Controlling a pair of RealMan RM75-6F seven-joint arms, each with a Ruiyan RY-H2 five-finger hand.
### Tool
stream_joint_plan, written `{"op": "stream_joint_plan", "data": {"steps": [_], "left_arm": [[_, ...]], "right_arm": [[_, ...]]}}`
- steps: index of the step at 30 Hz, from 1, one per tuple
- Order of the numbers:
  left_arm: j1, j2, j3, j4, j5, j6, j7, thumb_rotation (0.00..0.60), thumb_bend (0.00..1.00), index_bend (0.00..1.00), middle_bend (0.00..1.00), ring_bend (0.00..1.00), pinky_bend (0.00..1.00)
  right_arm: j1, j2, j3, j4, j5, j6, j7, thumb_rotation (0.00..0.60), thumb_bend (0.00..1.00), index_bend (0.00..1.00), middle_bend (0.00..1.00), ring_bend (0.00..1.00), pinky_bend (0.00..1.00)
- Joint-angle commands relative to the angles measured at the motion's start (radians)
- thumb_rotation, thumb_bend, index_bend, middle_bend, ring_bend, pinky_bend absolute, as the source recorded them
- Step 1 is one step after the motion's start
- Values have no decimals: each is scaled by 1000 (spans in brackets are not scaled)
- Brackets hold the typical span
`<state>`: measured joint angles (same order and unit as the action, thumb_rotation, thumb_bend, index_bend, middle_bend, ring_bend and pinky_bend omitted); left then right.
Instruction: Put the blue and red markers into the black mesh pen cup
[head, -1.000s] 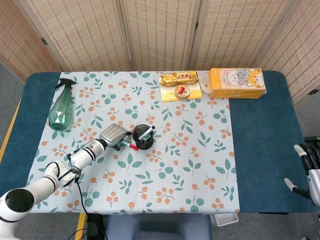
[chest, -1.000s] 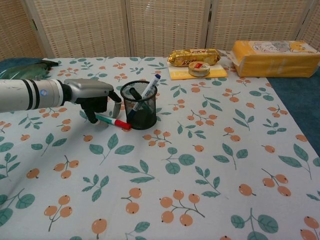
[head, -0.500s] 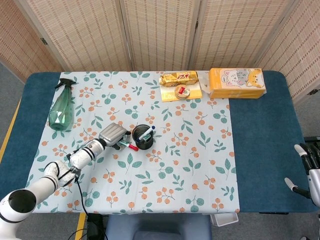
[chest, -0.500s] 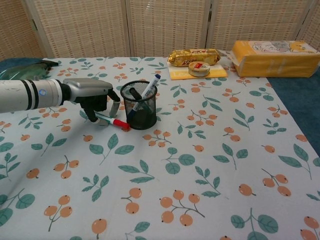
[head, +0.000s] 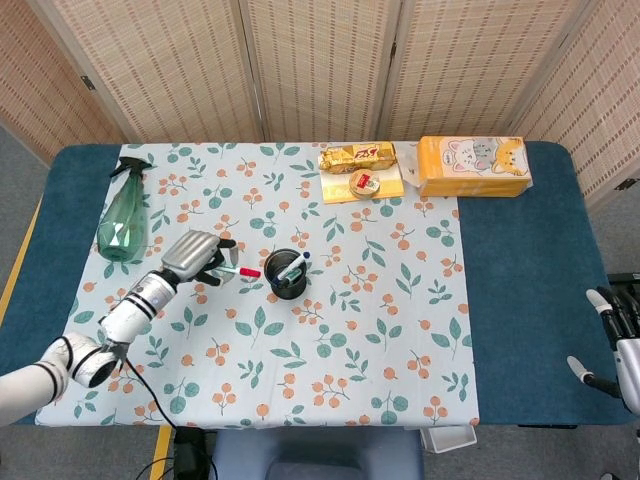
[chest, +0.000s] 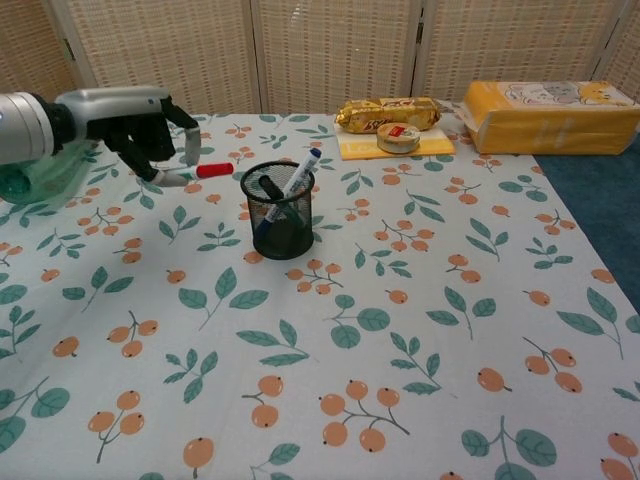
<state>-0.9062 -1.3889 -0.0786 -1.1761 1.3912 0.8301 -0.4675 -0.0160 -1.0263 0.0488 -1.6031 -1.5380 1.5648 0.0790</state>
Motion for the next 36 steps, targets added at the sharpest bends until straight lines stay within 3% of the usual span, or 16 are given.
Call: {"op": "stream_joint_plan", "data": {"steps": [1,6,13,22,36], "left_arm": [[88,196,-143,-244,-246,48,24,600,377,583,1000,956,1000],[106,207,-273,-378,-494,89,4,600,378,585,1000,959,1000],[72,71,-329,-467,-642,183,108,600,390,594,1000,961,1000],[31,-129,-371,-467,-706,251,152,600,389,597,1000,961,1000],[-35,-383,-390,-283,-673,260,216,600,389,602,1000,961,1000]], "right_arm": [[1,-1,-2,-1,-5,1,0,600,193,64,63,32,0],[4,-3,-4,-1,-10,-4,-7,600,193,64,63,32,0],[13,-1,-3,3,-10,-17,1,600,193,64,63,32,0],[19,12,-4,15,-11,-26,50,600,194,64,63,32,0],[13,34,-11,41,-30,-7,138,600,193,64,63,32,0]]}}
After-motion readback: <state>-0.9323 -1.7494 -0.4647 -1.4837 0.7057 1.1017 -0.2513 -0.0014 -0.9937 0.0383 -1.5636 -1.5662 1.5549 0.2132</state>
